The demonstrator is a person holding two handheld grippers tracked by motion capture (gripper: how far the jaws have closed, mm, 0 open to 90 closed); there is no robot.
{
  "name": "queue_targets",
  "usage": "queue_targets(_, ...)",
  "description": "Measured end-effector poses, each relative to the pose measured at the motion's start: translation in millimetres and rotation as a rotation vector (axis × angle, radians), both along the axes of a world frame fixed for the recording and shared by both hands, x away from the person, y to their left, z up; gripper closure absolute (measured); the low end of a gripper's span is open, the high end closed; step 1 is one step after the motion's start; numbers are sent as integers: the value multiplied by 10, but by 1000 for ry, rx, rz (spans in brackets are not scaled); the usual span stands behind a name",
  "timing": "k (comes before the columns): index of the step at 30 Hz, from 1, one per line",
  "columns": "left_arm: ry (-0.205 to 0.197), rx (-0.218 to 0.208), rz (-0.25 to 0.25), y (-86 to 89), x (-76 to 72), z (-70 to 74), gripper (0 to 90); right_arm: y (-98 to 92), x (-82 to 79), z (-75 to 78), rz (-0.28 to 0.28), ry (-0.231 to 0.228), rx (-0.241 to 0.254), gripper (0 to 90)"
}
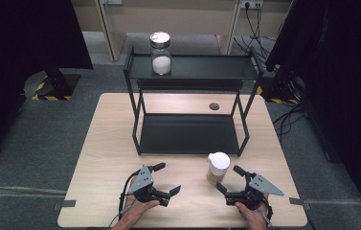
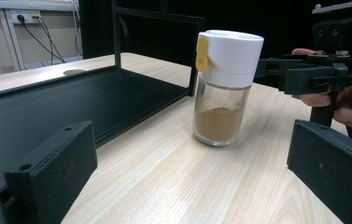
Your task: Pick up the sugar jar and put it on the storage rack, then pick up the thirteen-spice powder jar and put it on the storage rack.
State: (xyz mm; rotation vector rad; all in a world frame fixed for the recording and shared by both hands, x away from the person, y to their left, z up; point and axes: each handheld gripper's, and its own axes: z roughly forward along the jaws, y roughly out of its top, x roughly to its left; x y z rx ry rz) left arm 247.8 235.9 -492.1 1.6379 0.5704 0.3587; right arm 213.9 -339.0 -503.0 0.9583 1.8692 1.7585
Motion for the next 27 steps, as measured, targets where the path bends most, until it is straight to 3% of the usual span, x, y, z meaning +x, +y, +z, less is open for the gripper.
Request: queue_targets(27,11,-12,19,11,-10,-23,9,33,-7,19,-12,-16,-16,7)
